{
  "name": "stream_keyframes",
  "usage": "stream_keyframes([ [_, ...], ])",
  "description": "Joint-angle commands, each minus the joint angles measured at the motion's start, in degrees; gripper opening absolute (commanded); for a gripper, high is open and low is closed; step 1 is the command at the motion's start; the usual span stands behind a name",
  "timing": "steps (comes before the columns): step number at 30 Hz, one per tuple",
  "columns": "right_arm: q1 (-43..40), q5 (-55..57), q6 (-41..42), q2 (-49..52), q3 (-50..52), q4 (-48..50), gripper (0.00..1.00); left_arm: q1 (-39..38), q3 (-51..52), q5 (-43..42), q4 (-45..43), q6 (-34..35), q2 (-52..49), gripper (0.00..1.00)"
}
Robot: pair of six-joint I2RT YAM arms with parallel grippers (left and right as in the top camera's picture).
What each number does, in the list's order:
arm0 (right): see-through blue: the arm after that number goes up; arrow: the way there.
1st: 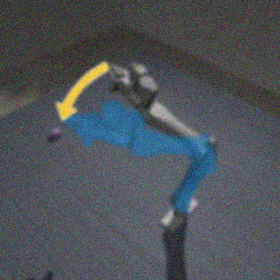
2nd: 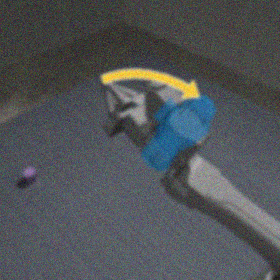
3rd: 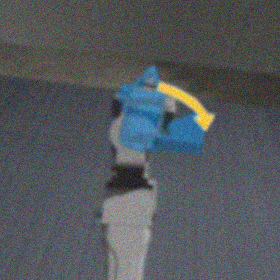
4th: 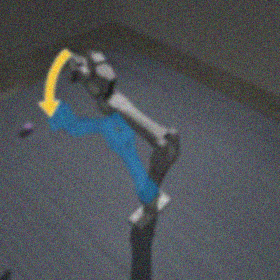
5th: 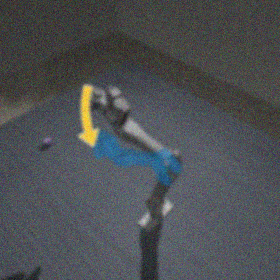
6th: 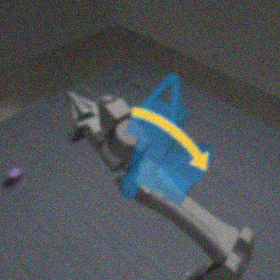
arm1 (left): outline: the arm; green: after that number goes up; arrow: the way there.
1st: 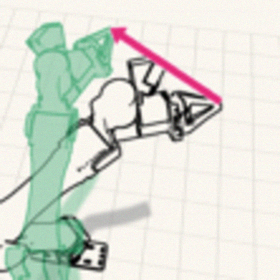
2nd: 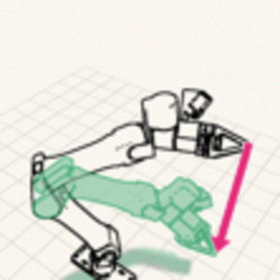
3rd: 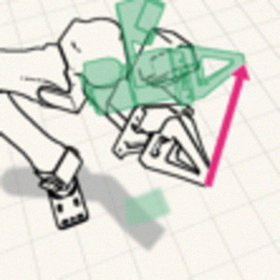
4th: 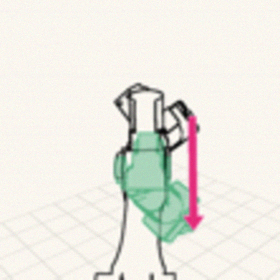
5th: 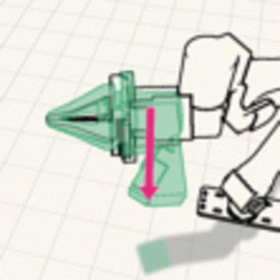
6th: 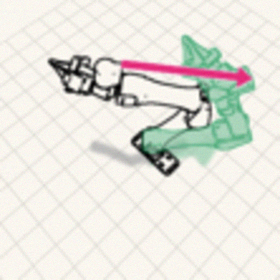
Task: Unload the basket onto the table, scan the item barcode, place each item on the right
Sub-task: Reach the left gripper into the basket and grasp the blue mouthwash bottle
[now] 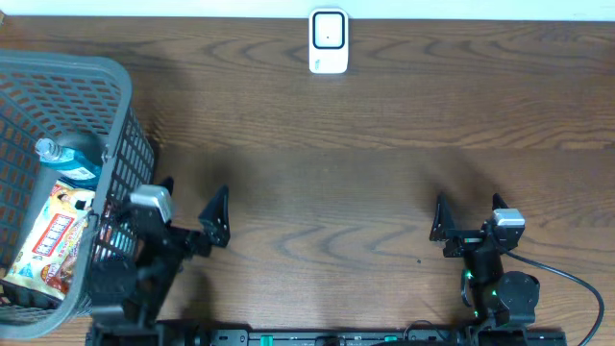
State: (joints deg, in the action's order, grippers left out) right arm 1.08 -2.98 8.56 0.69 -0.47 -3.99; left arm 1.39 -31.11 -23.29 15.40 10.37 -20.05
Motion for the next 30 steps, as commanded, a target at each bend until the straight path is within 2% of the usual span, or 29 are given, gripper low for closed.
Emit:
stream_keyframes([
  [1, -0.1, 0.3, 0.4, -0.3, 0.2, -0.1, 0.99, -0.2, -9.2, -4.4, 3.2, -1.2, -6.8, 0.98],
  [5, -0.1, 0.3, 0.4, -0.3, 0.2, -0.1, 0.99, -0.2, -20.2, -4.4, 12.5, -5.7, -14.3, 0.98],
  [8, -0.1, 0.3, 0.4, -0.3, 0.2, -0.1, 0.99, -0.2, -29.0, -4.4, 21.2, -11.5, -19.7, 0.98],
  [11, -0.1, 0.3, 0.4, -0.3, 0.2, -0.1, 0.99, -0.2, -33.8, -4.4, 25.4, -15.1, -22.3, 0.98],
  [25, -0.1, 0.3, 0.4, -0.3, 0.2, -0.1, 0.99, -0.2, -34.7, -4.6, 25.5, -14.0, -22.3, 0.98],
  [28, -0.1, 0.3, 0.4, -0.3, 0.2, -0.1, 0.99, -0.2, -35.3, -0.1, 25.5, -11.0, -22.6, 0.98],
  [30, -0.1, 0.3, 0.4, -0.3, 0.2, -0.1, 0.99, -0.2, -36.0, 6.5, 25.5, -7.6, -23.2, 0.98],
])
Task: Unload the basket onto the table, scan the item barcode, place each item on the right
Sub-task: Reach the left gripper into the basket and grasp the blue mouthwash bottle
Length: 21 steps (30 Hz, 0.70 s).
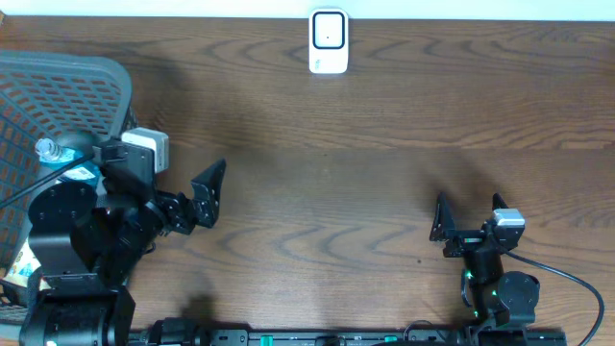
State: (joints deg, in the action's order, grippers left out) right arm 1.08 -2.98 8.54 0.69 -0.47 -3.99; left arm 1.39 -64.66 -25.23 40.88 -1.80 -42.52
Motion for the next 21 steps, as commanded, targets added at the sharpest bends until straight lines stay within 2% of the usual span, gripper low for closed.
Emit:
stream_keyframes([
  [1, -0.1, 0.3, 0.4, -0.3, 0.2, -0.1, 0.99, -0.2, -2.8, 12.0, 0.1, 6.5, -1.2, 0.98],
  [4, -0.1, 0.3, 0.4, -0.3, 0.2, -0.1, 0.99, 0.0, -5.9, 25.1, 2.0, 14.0, -4.5, 0.98],
  [5, -0.1, 0.3, 0.4, -0.3, 0.2, -0.1, 0.99, 0.3, -7.2, 26.7, 2.4, 14.7, -5.9, 0.98],
  [12, -0.1, 0.3, 0.4, -0.3, 0.2, -0.1, 0.99, 7.8, -17.6, 27.8, 3.3, 17.7, -18.0, 0.98],
  [21, -0.1, 0.3, 0.4, -0.3, 0.2, -0.1, 0.99, 26.7, -19.8, 27.8, 10.7, 35.9, -30.5, 0.98],
])
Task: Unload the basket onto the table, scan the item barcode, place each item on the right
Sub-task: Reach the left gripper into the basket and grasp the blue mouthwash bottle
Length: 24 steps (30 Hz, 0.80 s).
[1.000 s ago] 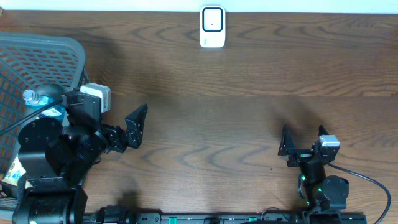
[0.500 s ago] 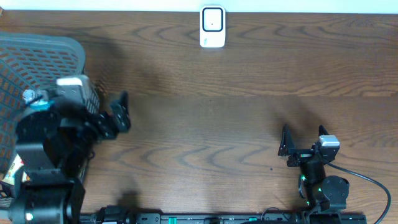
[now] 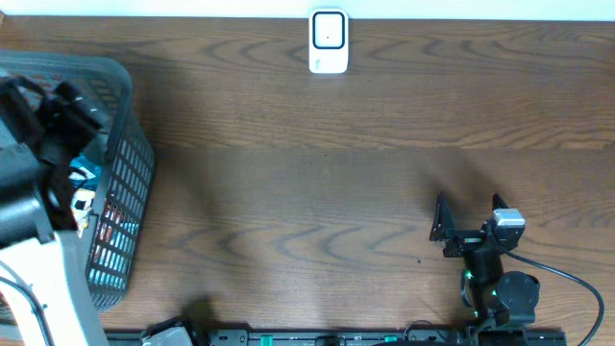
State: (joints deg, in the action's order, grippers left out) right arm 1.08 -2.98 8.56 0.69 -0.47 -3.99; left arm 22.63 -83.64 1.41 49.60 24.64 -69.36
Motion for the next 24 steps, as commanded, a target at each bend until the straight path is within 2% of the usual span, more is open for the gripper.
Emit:
stream_keyframes([
  [1, -0.1, 0.3, 0.4, -0.3, 0.2, -0.1, 0.99, 7.1, -0.8, 1.2, 2.3, 10.1, -5.1, 0.98],
  [6, -0.1, 0.3, 0.4, -0.3, 0.2, -0.1, 0.99, 10.9, -0.8, -1.0, 2.5, 10.2, -11.3, 0.98],
  [11, -0.1, 0.3, 0.4, -0.3, 0.2, -0.1, 0.99, 11.1, -0.8, -1.0, 2.6, 10.2, -16.6, 0.98],
  [24, -0.1, 0.3, 0.4, -0.3, 0.2, -0.1, 0.99, 11.1, -0.8, -1.0, -3.9, 11.5, -27.0, 0.98],
])
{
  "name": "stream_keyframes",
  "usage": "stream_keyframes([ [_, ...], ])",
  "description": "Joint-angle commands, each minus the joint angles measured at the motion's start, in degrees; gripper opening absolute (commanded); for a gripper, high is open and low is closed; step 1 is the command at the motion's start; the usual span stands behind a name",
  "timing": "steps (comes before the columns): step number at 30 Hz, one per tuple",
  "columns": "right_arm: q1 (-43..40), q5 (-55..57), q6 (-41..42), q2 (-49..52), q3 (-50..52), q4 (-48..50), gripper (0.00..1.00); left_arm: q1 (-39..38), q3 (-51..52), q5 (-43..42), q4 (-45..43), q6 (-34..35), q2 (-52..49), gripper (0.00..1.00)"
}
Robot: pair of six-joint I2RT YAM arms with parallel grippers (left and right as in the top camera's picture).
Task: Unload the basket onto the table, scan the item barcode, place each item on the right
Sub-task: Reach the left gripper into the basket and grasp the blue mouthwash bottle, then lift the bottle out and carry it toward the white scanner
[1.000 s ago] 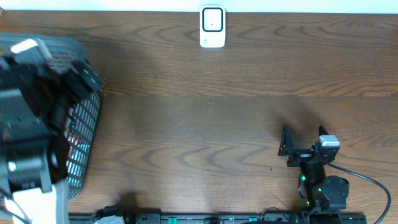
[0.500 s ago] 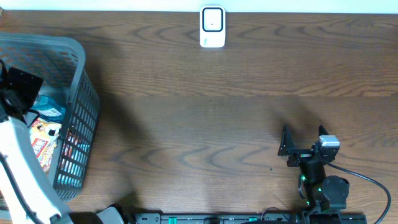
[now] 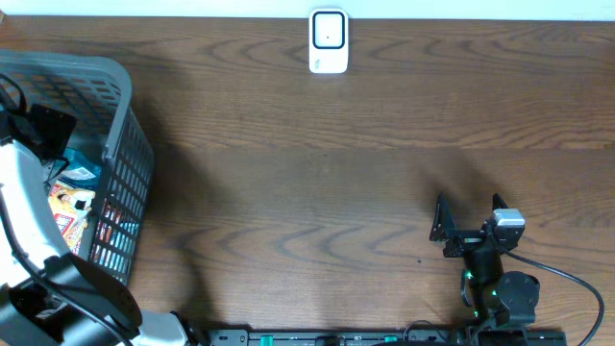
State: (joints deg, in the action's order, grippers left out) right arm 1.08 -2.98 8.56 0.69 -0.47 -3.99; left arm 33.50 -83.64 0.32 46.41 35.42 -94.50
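A white barcode scanner [image 3: 328, 41] stands at the far edge of the table, in the middle. The grey mesh basket [image 3: 120, 106] at the left holds a colourful snack packet [image 3: 67, 204] and a bottle with a blue label [image 3: 83, 173]. My left arm reaches over the basket from the lower left. Its black gripper [image 3: 53, 133] hangs inside the basket above the items, and its fingers are hidden from the overhead view. My right gripper [image 3: 468, 211] rests open near the front right of the table, holding nothing.
The brown wooden table [image 3: 317, 192] stretches between the basket and the right arm. A black cable [image 3: 567, 279] runs from the right arm's base toward the right edge.
My left arm has shifted over the basket, and its gripper now sits lower, among the items. More of the snack packet shows. The right arm has not moved.
My left gripper first rested open at the table's front, beside the basket. Then it was raised and still open, pointing right. After that it was above the basket, and now it is down inside it. The right gripper stayed open at rest throughout.
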Motion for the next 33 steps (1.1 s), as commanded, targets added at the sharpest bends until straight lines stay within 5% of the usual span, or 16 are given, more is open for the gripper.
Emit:
stream_keyframes([
  [1, -0.1, 0.3, 0.4, -0.3, 0.2, -0.1, 0.99, 0.2, -0.8, 0.1, -0.9, 0.7, -2.4, 0.98],
  [15, -0.1, 0.3, 0.4, -0.3, 0.2, -0.1, 0.99, 0.2, -0.8, 0.1, -2.8, 0.7, -9.9, 0.97],
  [20, -0.1, 0.3, 0.4, -0.3, 0.2, -0.1, 0.99, 0.2, -0.8, 0.1, -1.5, 0.7, -11.6, 0.57],
  [25, -0.1, 0.3, 0.4, -0.3, 0.2, -0.1, 0.99, 0.2, -0.8, 0.1, -0.4, 0.6, -11.4, 0.32],
  [33, -0.1, 0.3, 0.4, -0.3, 0.2, -0.1, 0.99, 0.2, -0.8, -3.0, -0.5, 0.7, -5.3, 0.25],
])
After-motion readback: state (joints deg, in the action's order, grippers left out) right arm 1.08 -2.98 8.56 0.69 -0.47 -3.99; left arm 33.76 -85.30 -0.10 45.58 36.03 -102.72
